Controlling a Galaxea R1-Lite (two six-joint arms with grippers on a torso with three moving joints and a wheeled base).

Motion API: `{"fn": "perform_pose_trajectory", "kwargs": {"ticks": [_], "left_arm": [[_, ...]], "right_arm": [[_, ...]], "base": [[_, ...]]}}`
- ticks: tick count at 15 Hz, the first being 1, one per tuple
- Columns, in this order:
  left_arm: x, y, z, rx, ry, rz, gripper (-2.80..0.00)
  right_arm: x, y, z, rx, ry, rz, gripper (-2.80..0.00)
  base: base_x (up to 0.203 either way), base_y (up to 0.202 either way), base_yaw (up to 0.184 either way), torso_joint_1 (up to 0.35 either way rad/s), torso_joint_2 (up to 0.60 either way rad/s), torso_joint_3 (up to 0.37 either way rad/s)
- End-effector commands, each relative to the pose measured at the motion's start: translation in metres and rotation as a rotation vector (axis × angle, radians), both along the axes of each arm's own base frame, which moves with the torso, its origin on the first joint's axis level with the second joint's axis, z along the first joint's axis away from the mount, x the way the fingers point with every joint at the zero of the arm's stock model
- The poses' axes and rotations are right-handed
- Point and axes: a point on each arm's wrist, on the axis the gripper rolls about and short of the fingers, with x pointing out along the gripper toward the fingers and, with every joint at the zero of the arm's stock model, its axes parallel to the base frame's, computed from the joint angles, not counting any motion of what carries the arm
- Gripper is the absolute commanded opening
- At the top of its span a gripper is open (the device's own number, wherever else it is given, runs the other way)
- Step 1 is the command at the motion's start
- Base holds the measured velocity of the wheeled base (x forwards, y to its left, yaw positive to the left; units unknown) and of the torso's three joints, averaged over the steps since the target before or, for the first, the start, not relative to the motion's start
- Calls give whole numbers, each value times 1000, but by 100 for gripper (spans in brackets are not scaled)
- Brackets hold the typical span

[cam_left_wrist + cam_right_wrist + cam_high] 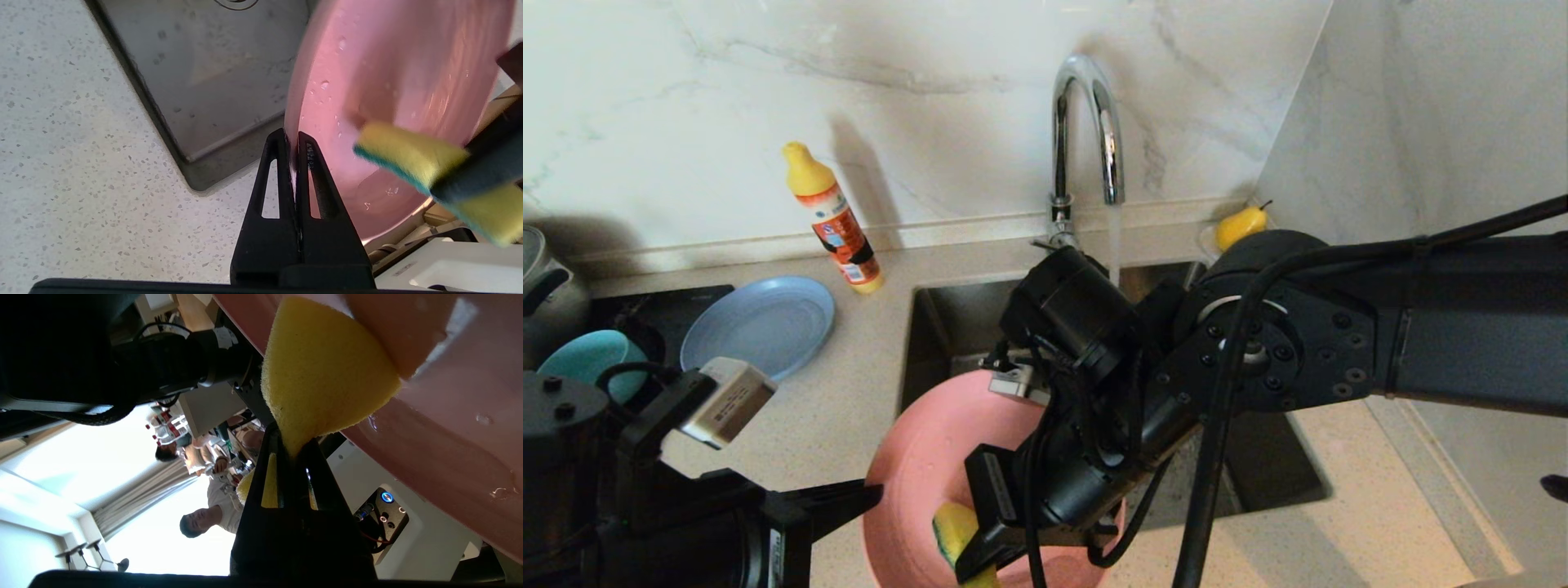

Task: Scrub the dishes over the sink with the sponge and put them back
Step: Put down the sponge

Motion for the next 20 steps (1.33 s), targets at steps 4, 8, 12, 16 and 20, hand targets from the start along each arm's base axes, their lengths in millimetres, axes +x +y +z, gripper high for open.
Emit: {"fn": "perform_pose_trajectory", "kwargs": {"ticks": [4, 8, 12, 16, 20], "left_arm": [[-1, 0, -2, 1, 8, -1, -280], [0, 0, -3, 5, 15, -1, -280], [0, 0, -8, 13, 30, -3, -280], [-3, 2, -16, 0, 75, 18, -280], [-1, 1, -31, -56, 176, 88, -280]], "right_arm": [[11, -17, 15, 30, -21, -52, -280], [16, -25, 20, 28, -20, -75, -280], [21, -31, 20, 28, -19, -94, -280], [13, -45, 38, 46, -35, -103, -280], [8, -66, 52, 45, -32, -133, -280]], "base": [[0, 0, 0, 0, 0, 0], [0, 0, 0, 0, 0, 0], [0, 0, 0, 0, 0, 0], [0, 0, 0, 0, 0, 0], [0, 0, 0, 0, 0, 0]]}}
